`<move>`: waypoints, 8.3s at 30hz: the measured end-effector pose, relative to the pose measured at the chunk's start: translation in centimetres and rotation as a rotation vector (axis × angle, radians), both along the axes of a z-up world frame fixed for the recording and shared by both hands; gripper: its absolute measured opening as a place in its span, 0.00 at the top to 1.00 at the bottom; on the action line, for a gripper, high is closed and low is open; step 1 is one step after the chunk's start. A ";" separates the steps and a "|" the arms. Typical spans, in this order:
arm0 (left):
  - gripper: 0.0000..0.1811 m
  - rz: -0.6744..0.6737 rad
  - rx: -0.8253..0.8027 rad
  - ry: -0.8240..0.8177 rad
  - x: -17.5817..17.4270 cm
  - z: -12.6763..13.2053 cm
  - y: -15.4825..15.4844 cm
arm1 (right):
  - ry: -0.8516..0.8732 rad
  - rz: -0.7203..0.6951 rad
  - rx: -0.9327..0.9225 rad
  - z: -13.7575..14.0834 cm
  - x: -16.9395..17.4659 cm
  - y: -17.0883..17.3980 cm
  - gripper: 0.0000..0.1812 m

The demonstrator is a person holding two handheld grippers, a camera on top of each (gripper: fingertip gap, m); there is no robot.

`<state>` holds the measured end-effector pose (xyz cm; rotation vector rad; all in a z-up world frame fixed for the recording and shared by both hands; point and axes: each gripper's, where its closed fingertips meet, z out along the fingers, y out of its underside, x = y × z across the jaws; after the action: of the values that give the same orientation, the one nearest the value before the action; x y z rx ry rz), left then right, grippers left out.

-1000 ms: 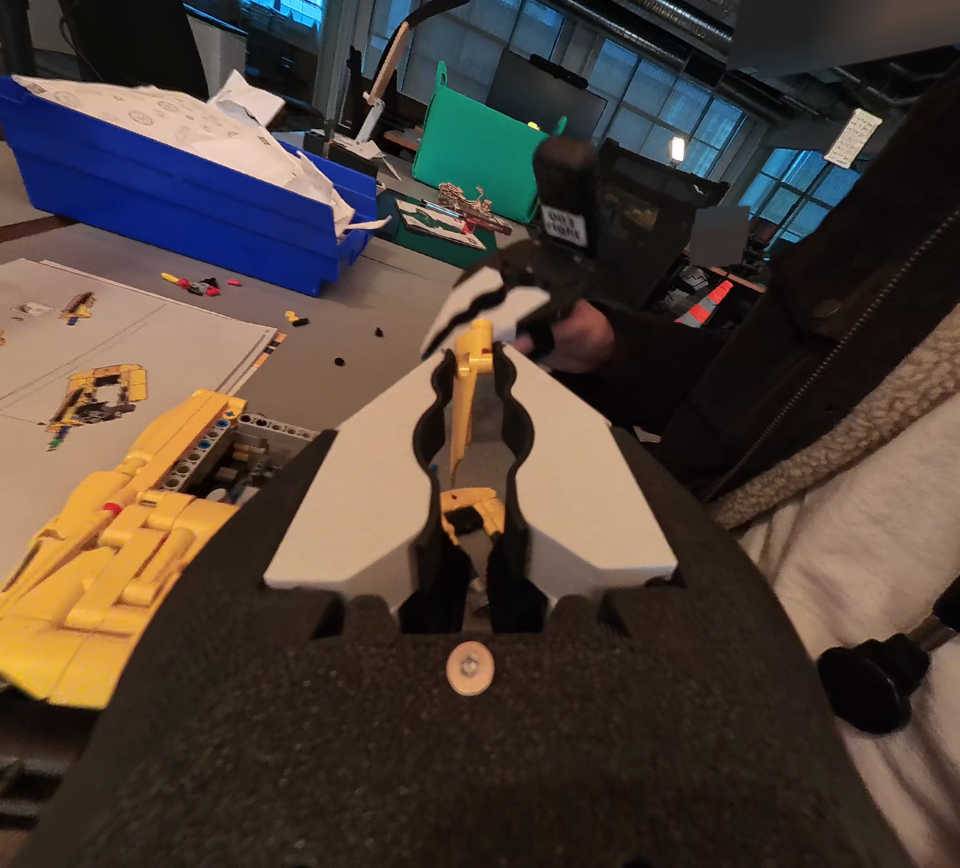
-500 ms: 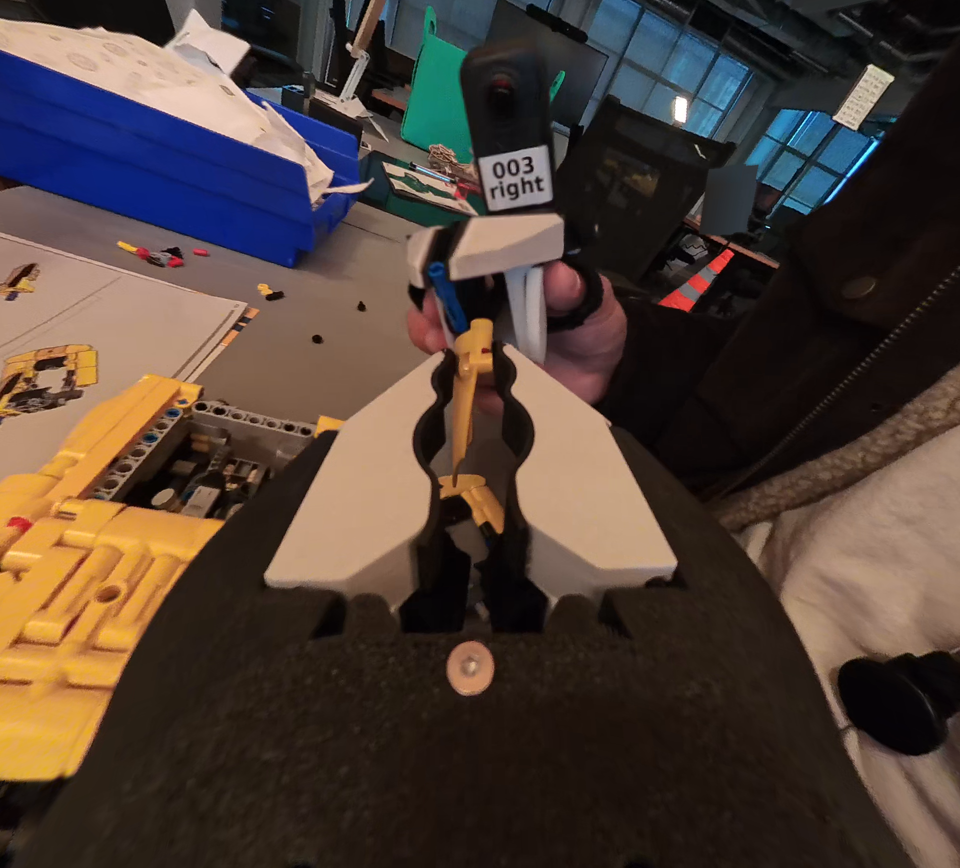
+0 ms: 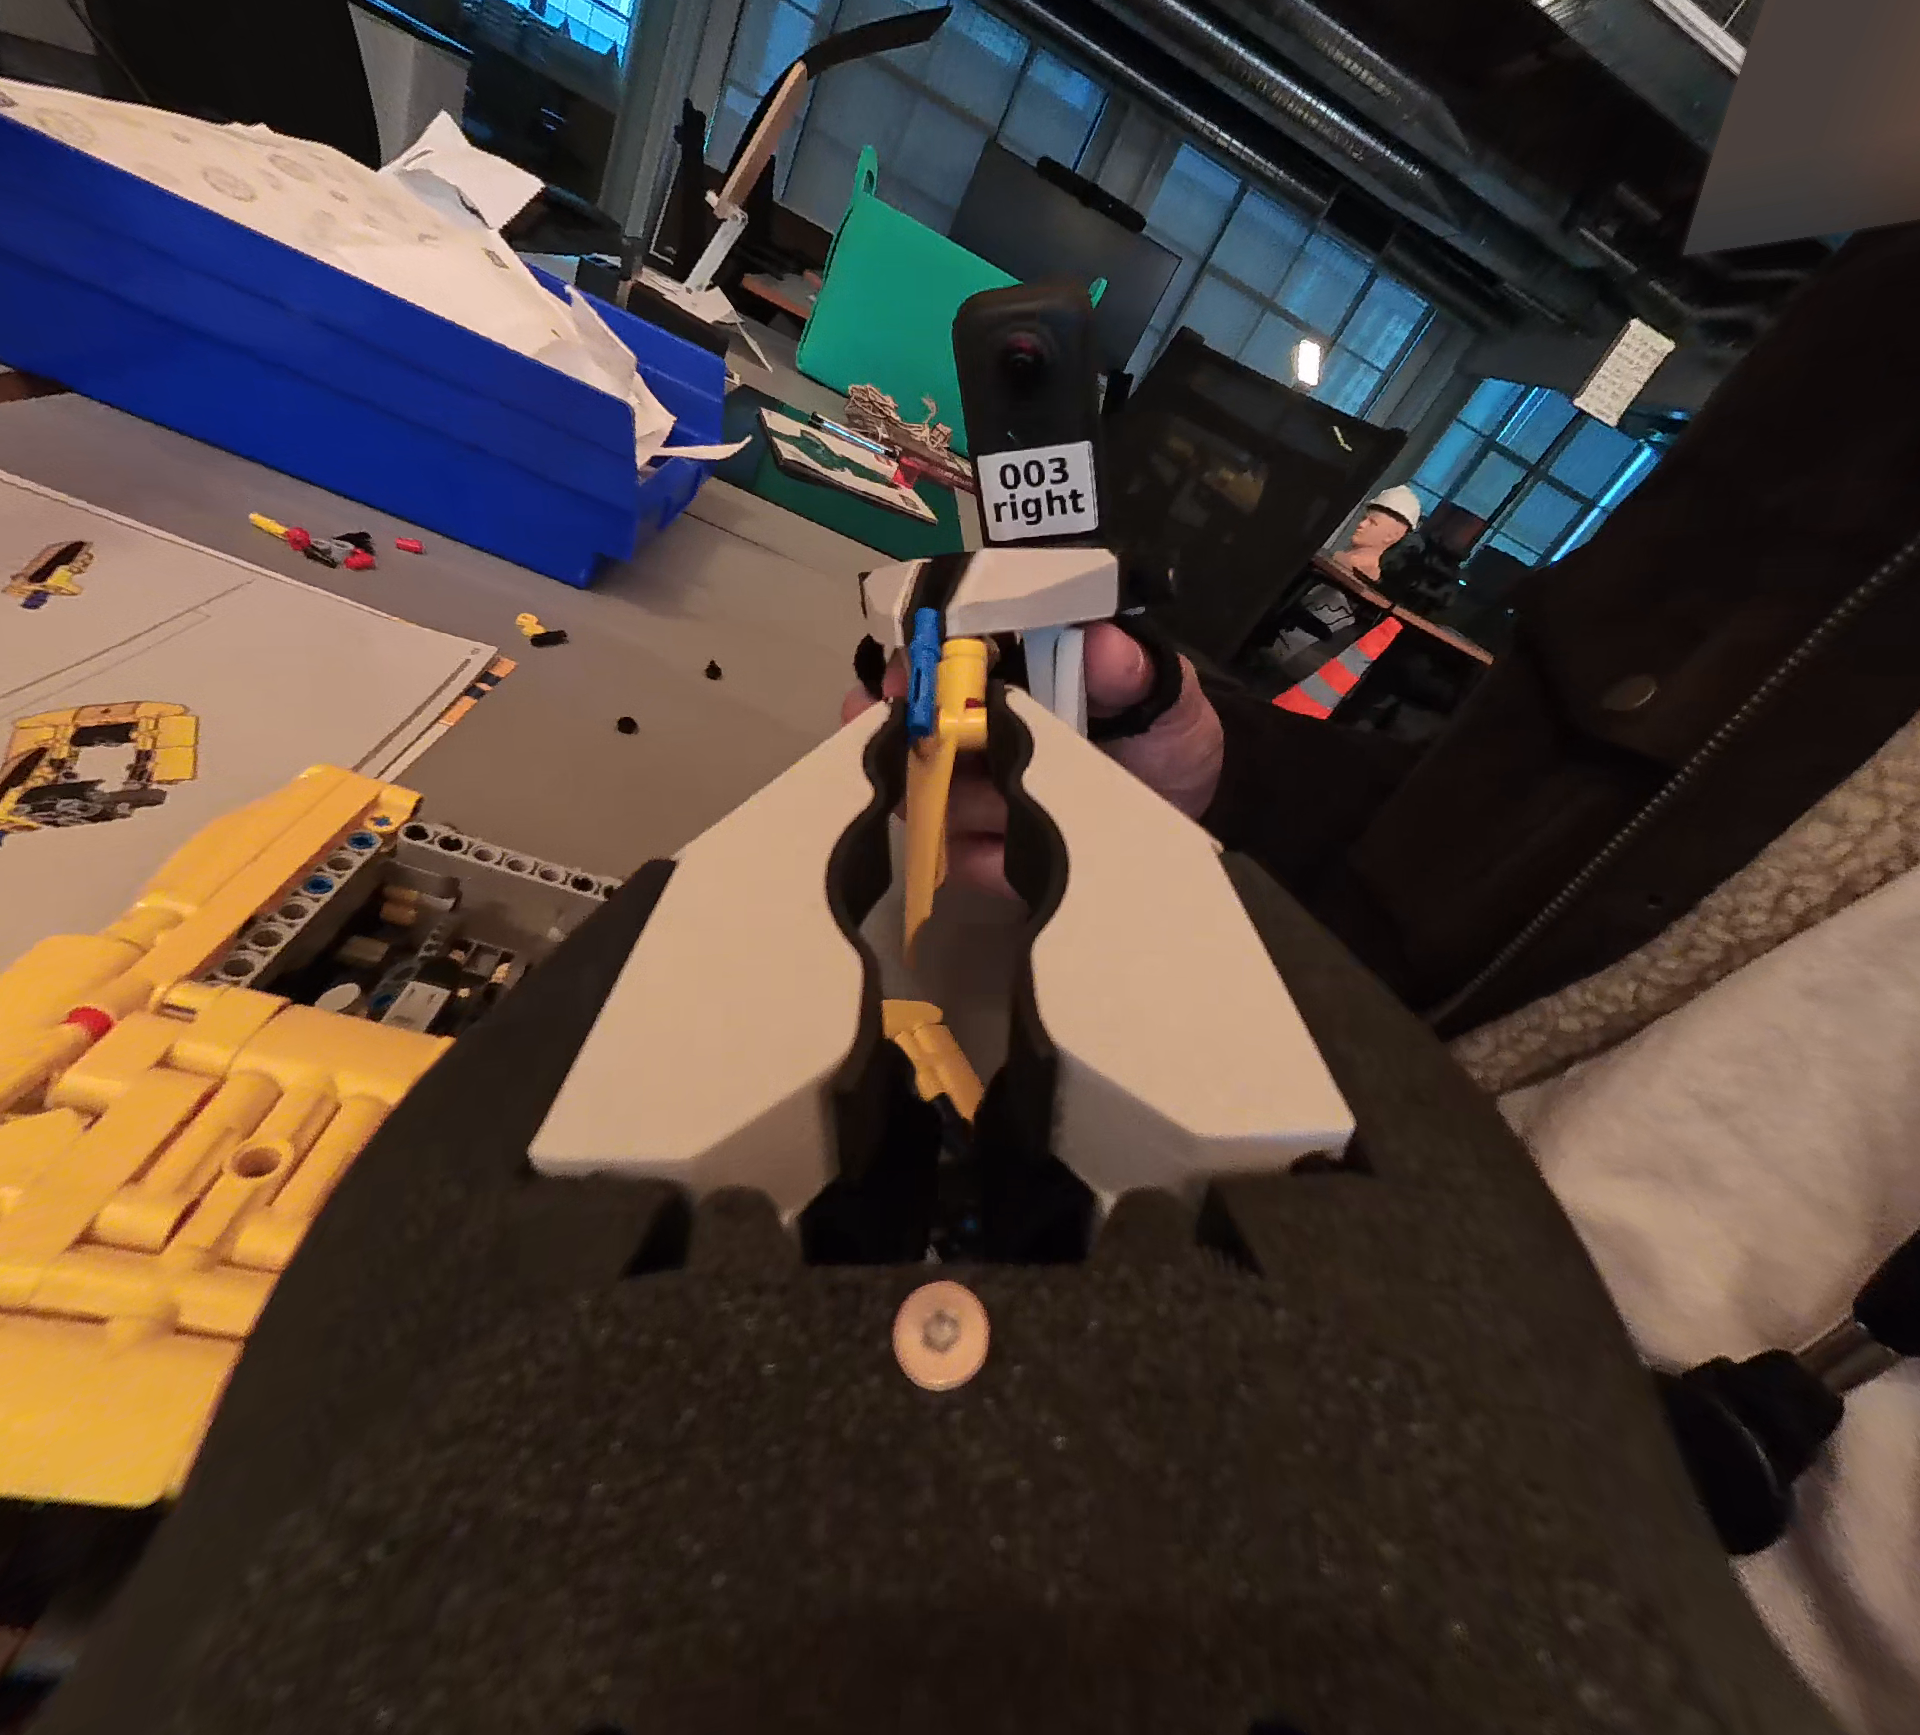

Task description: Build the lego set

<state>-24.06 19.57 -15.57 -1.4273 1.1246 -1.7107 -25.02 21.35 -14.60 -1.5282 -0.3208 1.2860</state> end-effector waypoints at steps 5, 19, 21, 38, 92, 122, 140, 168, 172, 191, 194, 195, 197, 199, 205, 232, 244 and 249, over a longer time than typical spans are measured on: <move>0.92 0.000 0.011 0.021 0.0 -0.4 0.1 | -0.032 -0.042 -0.002 -0.1 2.1 0.0 0.98; 0.92 0.007 0.023 0.029 -0.1 -0.5 0.2 | -1.008 -0.283 -0.245 -12.5 20.6 -4.5 0.98; 0.92 0.003 0.022 0.034 -0.1 -0.6 0.2 | -1.021 -0.279 -0.255 -13.2 20.7 -4.9 0.98; 0.92 -0.010 0.033 0.034 -0.1 -0.5 -0.3 | -1.087 -0.262 -0.253 -14.0 20.8 -5.2 0.98; 0.92 -0.017 0.035 0.043 -0.1 -0.6 -0.3 | -1.406 0.163 -0.379 -14.7 21.2 -5.6 0.93; 0.92 -0.012 0.135 -0.118 -0.8 1.6 -0.9 | -0.459 0.135 0.116 1.9 0.8 -2.7 0.98; 0.92 -0.024 0.415 0.071 0.1 -1.4 -2.5 | -0.837 0.261 0.083 -2.0 0.4 -4.0 0.98; 0.93 -0.116 0.298 0.127 1.0 -2.2 -4.4 | -0.727 0.346 0.073 -2.8 0.9 -5.6 0.98; 0.93 -0.062 0.448 0.176 1.2 -2.8 -4.3 | -0.878 0.362 0.050 -3.4 1.0 -5.6 0.98; 0.93 -0.107 0.583 0.267 1.7 -4.7 -5.8 | -1.151 0.435 -0.032 -5.2 1.4 -7.0 0.97; 0.92 -0.146 0.422 0.229 1.6 -4.2 -5.9 | -1.125 0.422 -0.001 -4.6 1.4 -6.9 0.96; 0.92 -0.158 0.380 0.220 1.6 -4.0 -5.9 | -1.121 0.425 0.007 -4.6 1.4 -6.9 0.95; 0.93 -0.158 0.300 0.205 1.6 -3.7 -5.6 | -1.107 0.404 0.035 -4.2 1.5 -6.4 0.94; 0.93 -0.162 0.222 0.195 1.5 -3.4 -5.2 | -1.109 0.389 0.055 -4.1 1.8 -6.2 0.91; 0.93 -0.228 -0.127 0.103 0.8 -1.6 -4.0 | -1.185 0.288 0.233 -3.6 1.7 -5.1 0.73; 0.93 -0.416 -0.583 0.169 0.2 -2.8 -4.4 | -1.166 0.266 0.386 -4.5 -0.2 -4.7 0.86; 0.90 -0.400 -0.596 0.043 -0.5 -0.9 -2.9 | -1.007 0.095 0.319 -2.5 1.2 -2.8 0.87; 0.89 -0.396 -0.624 0.013 -0.1 -0.6 -2.7 | -0.990 0.078 0.307 -2.5 1.2 -2.8 0.87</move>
<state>-24.20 16.90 -16.15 -1.6440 0.9640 -2.4930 -23.84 18.58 -17.07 -1.7833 -1.1526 0.4039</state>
